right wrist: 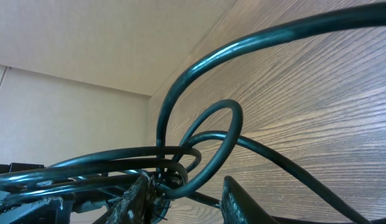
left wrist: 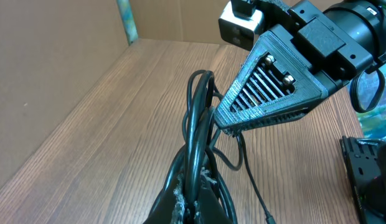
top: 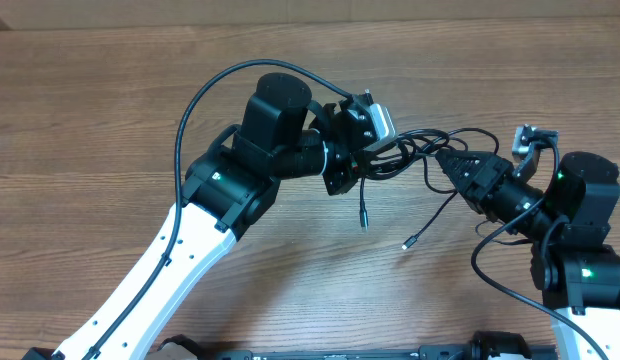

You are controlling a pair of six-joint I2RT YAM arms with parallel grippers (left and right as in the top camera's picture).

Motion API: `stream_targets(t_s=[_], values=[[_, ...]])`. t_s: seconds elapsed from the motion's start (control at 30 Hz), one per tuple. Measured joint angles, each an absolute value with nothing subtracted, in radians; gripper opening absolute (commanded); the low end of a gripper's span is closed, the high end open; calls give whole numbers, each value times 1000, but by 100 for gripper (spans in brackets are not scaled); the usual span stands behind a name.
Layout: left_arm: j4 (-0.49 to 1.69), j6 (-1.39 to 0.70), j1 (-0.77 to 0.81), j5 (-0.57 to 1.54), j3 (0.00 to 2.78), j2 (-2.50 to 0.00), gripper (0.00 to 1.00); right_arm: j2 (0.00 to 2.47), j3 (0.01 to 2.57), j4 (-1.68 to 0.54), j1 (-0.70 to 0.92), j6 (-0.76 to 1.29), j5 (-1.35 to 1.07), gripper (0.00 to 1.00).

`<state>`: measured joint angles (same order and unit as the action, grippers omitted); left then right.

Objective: Untangle cables

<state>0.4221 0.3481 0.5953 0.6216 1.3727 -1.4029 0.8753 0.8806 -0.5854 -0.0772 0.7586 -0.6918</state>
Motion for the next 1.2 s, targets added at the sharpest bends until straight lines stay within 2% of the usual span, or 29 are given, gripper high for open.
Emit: stream_targets(t_s=[0.43, 0.97, 1.03, 1.13, 1.2], values=[[361, 348, 595, 675, 1373, -1403, 4, 875, 881, -633, -77, 751, -691, 30], [358, 389, 596, 801, 1373, -1403, 4, 878, 881, -576, -77, 743, -692, 32], [358, 398, 596, 812, 1373, -1403, 4, 885, 881, -577, -77, 743, -692, 26], [358, 401, 596, 825, 1373, -1403, 4, 899, 881, -578, -77, 737, -693, 4], [359, 401, 598, 830, 1373, -1403, 4, 904, 881, -579, -77, 743, -693, 4]])
